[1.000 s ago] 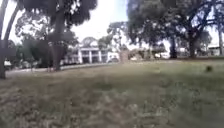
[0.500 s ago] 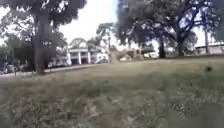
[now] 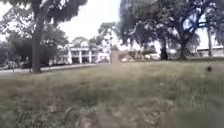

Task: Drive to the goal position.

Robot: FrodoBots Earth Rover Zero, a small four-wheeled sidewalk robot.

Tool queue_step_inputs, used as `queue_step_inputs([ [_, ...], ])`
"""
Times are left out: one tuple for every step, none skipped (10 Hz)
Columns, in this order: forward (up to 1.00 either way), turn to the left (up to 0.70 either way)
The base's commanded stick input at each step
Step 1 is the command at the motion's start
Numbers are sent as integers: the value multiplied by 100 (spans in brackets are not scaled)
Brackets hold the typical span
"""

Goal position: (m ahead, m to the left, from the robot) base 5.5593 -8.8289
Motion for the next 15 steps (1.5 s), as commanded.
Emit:
queue_step_inputs([
  [70, 0],
  [70, 0],
  [70, 0],
  [70, -22],
  [70, -32],
  [70, -34],
  [70, -35],
  [70, -35],
  [70, -35],
  [70, -35],
  [70, -35],
  [70, -35],
  [70, -35],
  [70, -35],
  [70, -35],
])
